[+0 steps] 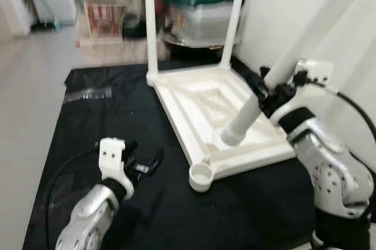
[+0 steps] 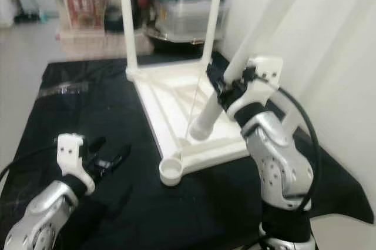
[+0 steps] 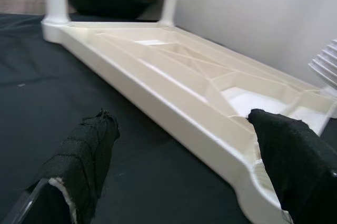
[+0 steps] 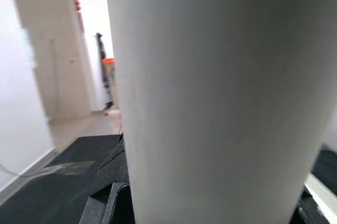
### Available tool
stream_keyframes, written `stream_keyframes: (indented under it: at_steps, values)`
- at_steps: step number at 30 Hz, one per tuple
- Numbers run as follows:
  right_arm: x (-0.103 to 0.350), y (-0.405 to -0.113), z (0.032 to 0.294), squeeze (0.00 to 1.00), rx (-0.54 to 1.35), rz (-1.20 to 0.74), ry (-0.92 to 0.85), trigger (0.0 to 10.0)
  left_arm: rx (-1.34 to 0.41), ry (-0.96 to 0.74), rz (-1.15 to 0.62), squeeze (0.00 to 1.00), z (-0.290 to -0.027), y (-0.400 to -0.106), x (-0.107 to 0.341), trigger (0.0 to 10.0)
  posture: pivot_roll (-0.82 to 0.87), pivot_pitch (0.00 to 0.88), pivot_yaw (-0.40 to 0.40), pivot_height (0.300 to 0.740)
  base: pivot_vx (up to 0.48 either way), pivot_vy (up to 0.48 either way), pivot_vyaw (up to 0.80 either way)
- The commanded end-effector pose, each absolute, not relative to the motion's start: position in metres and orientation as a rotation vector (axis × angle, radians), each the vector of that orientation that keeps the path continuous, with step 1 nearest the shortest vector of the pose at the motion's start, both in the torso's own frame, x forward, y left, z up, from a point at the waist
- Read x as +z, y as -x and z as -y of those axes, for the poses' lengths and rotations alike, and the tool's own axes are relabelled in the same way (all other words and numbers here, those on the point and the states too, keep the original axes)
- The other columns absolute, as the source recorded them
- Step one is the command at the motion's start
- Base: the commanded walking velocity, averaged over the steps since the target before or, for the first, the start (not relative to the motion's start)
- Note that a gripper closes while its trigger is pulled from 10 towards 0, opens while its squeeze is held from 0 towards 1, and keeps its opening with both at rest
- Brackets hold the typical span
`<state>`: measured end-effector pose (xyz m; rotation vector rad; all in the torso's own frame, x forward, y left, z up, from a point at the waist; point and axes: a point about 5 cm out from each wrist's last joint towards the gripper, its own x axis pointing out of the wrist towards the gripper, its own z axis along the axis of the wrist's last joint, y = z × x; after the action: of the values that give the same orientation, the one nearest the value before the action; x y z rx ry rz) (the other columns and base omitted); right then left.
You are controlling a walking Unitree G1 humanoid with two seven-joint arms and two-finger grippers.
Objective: Building children table
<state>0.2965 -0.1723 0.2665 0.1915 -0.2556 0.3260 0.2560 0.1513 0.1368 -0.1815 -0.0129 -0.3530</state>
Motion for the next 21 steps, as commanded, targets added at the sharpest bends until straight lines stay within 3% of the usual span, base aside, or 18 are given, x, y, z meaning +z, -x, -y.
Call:
stream_keyframes:
  at_steps: [1, 16, 21]
  values:
    - [0.2690, -0.2964, 0.1738, 0.00, 0.320, 0.275, -0.199, 10.0, -0.347, 0.186, 0.000, 0.00, -0.1513, -0.2557, 0.1338, 10.0, 0.00, 0.000, -0.069, 0.740, 0.000, 0.000, 0.00]
    - [0.2679, -0.2967, 0.1726, 0.00, 0.323, 0.273, -0.203, 10.0, -0.355, 0.183, -0.007, 0.00, -0.1505, -0.2555, 0.1331, 10.0, 0.00, 0.000, -0.068, 0.740, 0.000, 0.000, 0.00]
    - [0.2679, -0.2968, 0.1723, 0.00, 0.326, 0.274, -0.203, 10.0, -0.349, 0.190, 0.000, 0.00, -0.1510, -0.2553, 0.1341, 10.0, 0.00, 0.000, -0.069, 0.740, -0.221, 0.000, 0.00]
